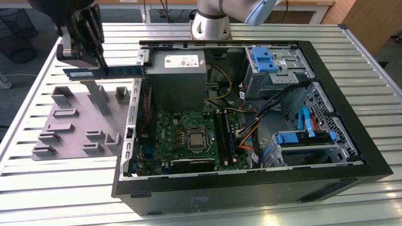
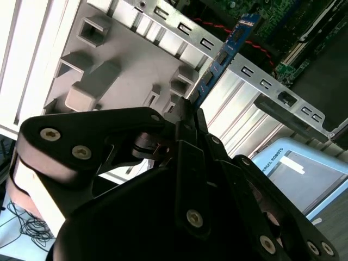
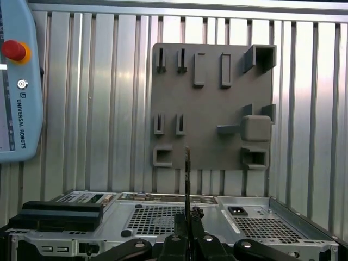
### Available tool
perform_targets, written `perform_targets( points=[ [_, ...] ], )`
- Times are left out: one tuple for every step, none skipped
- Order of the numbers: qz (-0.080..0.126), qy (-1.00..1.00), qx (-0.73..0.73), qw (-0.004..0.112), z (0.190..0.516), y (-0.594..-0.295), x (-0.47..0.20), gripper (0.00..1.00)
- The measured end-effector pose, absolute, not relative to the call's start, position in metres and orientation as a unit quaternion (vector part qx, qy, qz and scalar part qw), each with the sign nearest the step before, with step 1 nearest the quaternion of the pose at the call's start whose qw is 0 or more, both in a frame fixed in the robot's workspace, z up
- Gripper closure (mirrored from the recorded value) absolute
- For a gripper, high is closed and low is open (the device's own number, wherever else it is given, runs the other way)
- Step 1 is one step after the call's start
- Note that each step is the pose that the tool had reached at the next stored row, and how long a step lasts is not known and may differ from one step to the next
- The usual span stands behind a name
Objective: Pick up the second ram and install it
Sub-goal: 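Pick up the second ram and move it above second insertion slot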
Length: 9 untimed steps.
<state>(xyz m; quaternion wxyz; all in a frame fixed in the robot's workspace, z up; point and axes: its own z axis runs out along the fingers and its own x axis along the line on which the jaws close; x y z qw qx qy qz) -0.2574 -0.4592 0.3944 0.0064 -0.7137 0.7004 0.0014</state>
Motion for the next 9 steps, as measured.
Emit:
perform_targets(
  points=[
    [0.001,0.7,-0.714,0.006,0.3944,-0.4592,-0.2563,0.86],
    [0.001,0.7,-0.714,0.006,0.3944,-0.4591,-0.2552,0.86],
    [0.001,0.7,-0.714,0.006,0.3944,-0.4592,-0.254,0.86],
    [0.001,0.7,-0.714,0.006,0.3944,-0.4592,-0.2528,0.86],
    [0.001,0.7,-0.714,0.006,0.3944,-0.4591,-0.2517,0.86],
    [0.001,0.7,-0.714,0.006,0.3944,-0.4592,-0.2504,0.86],
    [0.001,0.7,-0.714,0.006,0.3944,-0.4592,-0.2493,0.86],
    [0.001,0.7,-0.714,0.006,0.3944,-0.4591,-0.2482,0.86],
    [0.001,0.7,-0.714,0.006,0.3944,-0.4591,-0.247,0.86]
  ],
)
